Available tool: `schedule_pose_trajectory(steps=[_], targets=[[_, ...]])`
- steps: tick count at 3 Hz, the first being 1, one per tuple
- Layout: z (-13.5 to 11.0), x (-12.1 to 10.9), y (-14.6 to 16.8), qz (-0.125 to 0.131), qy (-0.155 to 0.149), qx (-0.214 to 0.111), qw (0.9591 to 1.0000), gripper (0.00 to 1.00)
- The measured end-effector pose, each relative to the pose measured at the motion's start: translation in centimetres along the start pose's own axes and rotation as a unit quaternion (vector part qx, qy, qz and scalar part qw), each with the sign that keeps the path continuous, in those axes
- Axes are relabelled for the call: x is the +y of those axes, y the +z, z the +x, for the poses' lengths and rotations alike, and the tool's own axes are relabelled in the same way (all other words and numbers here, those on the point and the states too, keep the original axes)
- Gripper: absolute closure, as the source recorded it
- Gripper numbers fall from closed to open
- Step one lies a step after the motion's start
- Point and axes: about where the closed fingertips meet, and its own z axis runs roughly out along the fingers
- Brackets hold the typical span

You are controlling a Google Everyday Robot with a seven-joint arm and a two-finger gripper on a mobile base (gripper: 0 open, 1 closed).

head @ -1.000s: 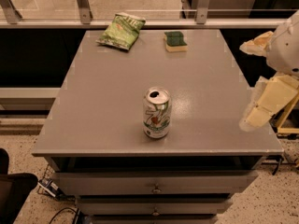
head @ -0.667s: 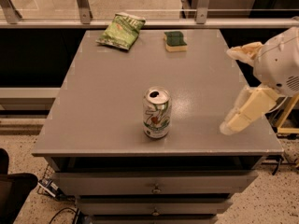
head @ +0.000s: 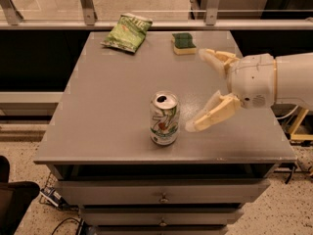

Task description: Move 7up can near sponge

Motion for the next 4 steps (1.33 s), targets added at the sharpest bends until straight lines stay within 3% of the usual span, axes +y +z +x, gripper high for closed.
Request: schedule_pose_trajectory(steps=[1,2,3,4], targets=[[-1.3,0.8,2.0,-0.041,0.033,-0.114,0.9921,0.00],[-1.3,1.6,2.5,-0.058,0.065,-0.178,0.9802,0.00],[-1.5,1.7,2.7,-0.058,0.062,-0.171,0.9817,0.00],[-0.7,2.0,3.4,-0.053,0.057,-0.134,0.9879,0.00]])
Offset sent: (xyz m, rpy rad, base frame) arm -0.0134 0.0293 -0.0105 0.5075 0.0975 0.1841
